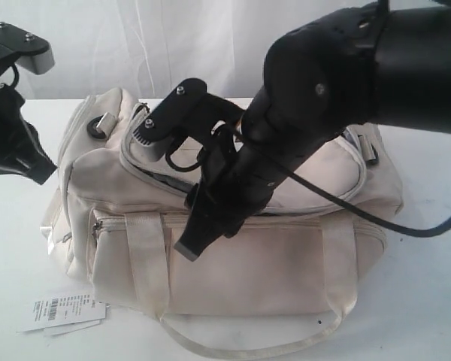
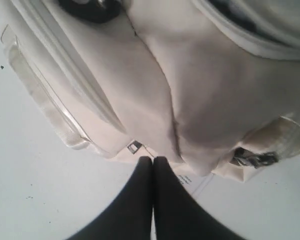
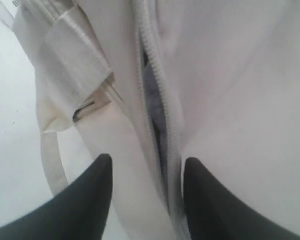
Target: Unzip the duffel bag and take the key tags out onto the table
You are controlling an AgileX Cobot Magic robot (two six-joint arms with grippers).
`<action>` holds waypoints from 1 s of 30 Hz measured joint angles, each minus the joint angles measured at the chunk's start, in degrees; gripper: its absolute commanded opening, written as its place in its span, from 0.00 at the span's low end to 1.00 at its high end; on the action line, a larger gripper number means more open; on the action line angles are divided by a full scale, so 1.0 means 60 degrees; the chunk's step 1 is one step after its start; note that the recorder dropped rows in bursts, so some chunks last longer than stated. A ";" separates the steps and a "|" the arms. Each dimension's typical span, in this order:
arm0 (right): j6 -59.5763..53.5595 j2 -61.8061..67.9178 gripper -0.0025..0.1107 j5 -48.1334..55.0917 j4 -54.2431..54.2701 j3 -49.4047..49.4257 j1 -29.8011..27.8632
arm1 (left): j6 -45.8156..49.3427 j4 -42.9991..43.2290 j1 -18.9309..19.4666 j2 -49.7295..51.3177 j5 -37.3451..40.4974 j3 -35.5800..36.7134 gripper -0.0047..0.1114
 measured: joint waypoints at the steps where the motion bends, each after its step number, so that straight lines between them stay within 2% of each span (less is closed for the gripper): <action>1: 0.0000 -0.0170 0.41 0.0007 0.0000 0.0000 0.0000 | 0.0000 -0.0087 0.0000 -0.0185 0.0000 0.0139 0.04; 10: 0.0000 -0.1298 0.41 0.0104 -0.0304 0.0000 0.0000 | 0.0000 -0.0600 0.0000 -0.0922 -0.0875 0.1249 0.04; 15: -0.0612 -0.1319 0.41 0.0785 -0.0612 0.0000 0.0000 | 0.0021 -0.0845 -0.0017 -0.0922 -0.0930 0.1306 0.04; 20: -0.1041 -0.1335 0.41 0.1121 -0.1683 0.0266 0.0000 | 0.0037 -0.1130 -0.0017 -0.0922 -0.0930 0.1306 0.04; 30: -0.1287 -0.1335 0.39 0.0606 -0.2511 0.0952 0.0000 | 0.0037 -0.1144 -0.0017 -0.0922 -0.0930 0.1306 0.04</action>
